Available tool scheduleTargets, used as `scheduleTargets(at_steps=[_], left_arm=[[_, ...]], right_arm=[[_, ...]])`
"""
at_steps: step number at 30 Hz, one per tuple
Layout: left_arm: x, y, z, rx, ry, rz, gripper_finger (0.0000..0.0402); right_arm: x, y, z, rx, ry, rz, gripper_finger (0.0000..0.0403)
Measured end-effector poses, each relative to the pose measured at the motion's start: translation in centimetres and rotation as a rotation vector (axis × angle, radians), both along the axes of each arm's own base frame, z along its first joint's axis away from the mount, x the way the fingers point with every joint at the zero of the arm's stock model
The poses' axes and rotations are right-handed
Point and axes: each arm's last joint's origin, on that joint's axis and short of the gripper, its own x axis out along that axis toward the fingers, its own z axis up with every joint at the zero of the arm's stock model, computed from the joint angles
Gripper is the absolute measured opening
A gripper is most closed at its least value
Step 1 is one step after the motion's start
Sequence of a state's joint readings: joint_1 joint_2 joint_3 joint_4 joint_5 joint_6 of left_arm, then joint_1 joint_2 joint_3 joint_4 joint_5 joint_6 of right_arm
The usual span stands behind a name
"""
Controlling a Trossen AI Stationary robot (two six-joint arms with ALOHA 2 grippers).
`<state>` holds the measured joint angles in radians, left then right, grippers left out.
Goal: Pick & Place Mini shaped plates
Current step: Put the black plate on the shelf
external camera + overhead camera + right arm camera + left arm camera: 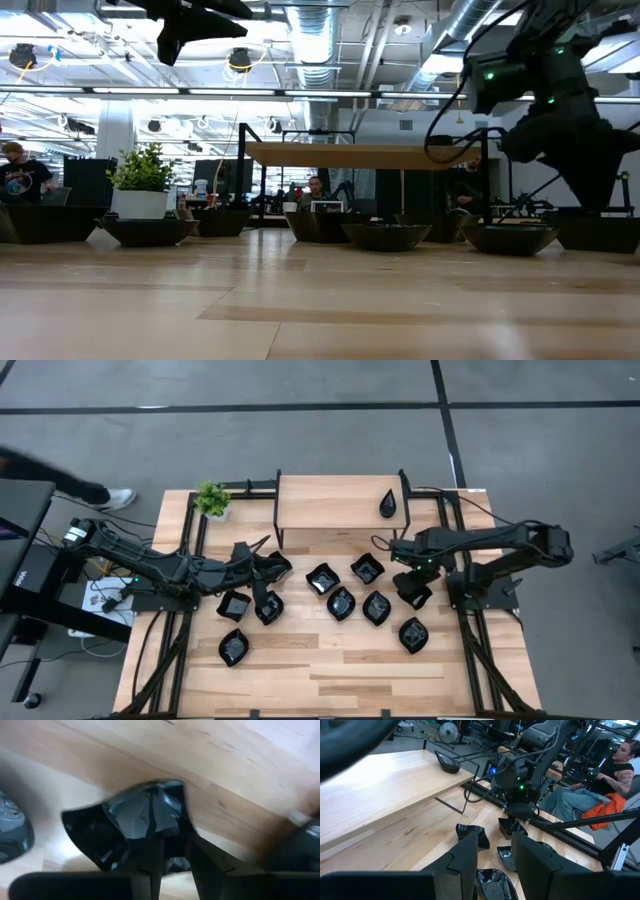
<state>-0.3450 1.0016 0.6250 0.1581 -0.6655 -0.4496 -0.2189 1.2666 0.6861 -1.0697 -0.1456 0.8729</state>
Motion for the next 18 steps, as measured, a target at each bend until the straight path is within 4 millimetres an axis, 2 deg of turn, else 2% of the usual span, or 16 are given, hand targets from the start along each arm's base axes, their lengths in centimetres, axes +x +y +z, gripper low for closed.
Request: scheduleTargets(at_steps=[5,9,18], left_arm=[[0.0,0.0,0.0,0.0,0.0,0.0,0.0121],[0.0,0.0,0.0,-0.001,-0.001,0.0,0.0121],[0.0,0.0,0.1,-0.005,-0.008,0.0,0.0121]], right_arm=[[0.6,0.4,-1.0,-0.06,0.065,0.011,0.0083],[0.6,0.4,-0.9,-0.084,0.066,0.007,0.0083],[0.1,0.6,1.5,-0.146,-0.011,0.019,0.0083]])
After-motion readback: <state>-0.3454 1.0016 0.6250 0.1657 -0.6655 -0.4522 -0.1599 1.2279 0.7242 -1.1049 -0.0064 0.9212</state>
